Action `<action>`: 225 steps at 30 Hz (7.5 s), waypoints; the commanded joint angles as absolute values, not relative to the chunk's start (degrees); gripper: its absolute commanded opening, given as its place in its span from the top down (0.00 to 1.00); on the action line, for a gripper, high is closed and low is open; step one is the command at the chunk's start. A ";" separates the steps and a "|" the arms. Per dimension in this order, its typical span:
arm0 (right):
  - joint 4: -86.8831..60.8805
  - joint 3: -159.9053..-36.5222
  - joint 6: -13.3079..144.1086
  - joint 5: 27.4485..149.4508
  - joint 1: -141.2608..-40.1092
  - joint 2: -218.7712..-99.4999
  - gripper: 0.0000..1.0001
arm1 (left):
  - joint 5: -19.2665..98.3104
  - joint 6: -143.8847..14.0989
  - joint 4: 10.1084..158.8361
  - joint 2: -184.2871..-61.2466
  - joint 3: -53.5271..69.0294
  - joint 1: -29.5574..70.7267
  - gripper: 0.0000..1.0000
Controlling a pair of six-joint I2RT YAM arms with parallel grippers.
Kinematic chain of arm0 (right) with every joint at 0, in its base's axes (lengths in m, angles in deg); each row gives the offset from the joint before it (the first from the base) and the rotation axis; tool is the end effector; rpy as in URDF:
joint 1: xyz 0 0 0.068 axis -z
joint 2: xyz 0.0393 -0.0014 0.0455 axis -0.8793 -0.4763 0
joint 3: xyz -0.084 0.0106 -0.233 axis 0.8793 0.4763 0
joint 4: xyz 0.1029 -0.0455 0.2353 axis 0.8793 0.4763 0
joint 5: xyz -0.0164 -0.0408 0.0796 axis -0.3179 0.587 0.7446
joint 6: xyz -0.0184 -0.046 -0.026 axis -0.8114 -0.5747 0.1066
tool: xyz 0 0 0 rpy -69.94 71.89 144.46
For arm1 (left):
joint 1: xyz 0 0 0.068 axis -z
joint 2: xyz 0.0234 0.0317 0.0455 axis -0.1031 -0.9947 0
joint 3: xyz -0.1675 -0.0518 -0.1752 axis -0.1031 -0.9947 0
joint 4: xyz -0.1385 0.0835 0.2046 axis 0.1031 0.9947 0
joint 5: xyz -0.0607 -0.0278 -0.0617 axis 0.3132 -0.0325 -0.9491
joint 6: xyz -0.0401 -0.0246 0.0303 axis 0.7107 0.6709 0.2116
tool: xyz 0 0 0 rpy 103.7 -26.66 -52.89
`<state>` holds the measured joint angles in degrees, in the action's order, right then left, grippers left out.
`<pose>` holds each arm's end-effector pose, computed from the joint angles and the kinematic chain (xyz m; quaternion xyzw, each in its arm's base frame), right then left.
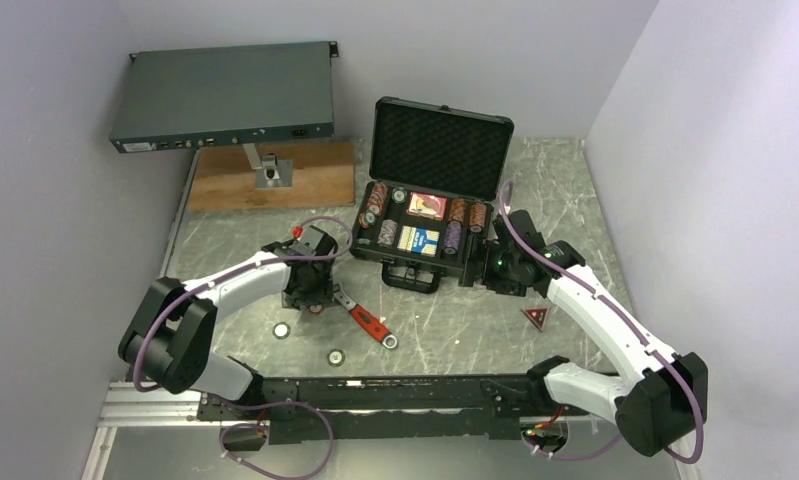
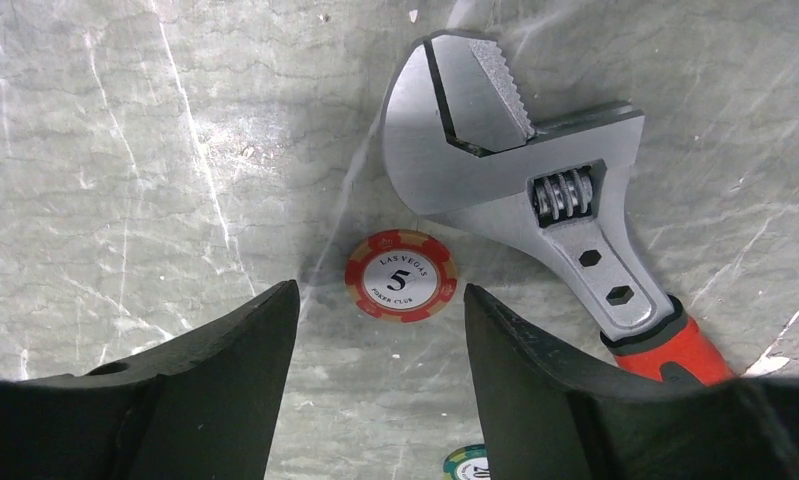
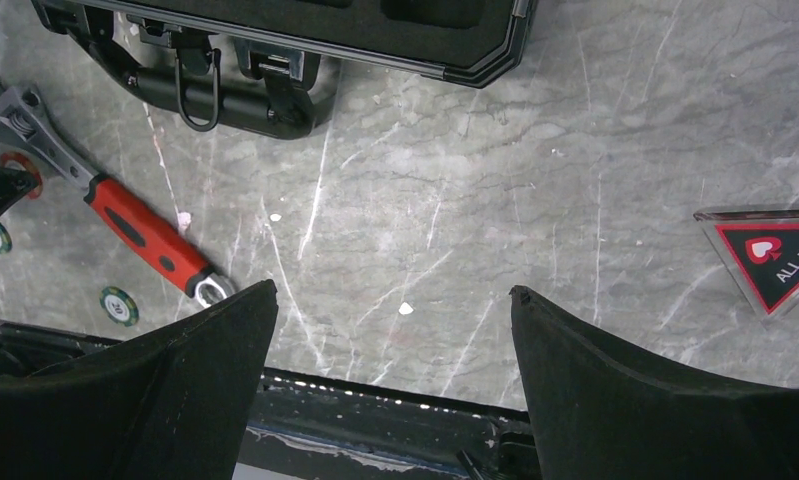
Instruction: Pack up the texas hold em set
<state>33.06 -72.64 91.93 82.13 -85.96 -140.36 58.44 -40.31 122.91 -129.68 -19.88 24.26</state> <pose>0.1990 0.0914 0.2348 0.0720 0.9606 0.1392 0.2294 0.2185 -0.1188 0.1395 -0.0643 0.9841 0.0017 0.1655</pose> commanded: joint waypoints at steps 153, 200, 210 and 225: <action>30.77 -73.03 89.52 80.55 -85.82 -143.34 0.11 | 58.07 -38.22 123.88 -107.42 -24.51 13.83 0.63; 34.39 -71.16 89.08 75.10 -85.80 -137.61 0.08 | 48.98 -48.09 124.27 -156.36 23.99 24.58 0.61; 34.15 -71.27 88.91 75.34 -85.79 -138.33 0.08 | 49.89 -49.15 124.27 -155.68 22.59 24.76 0.42; 34.22 -71.75 88.64 75.62 -85.82 -138.69 0.08 | 53.16 -50.72 126.89 -143.86 20.06 25.18 0.26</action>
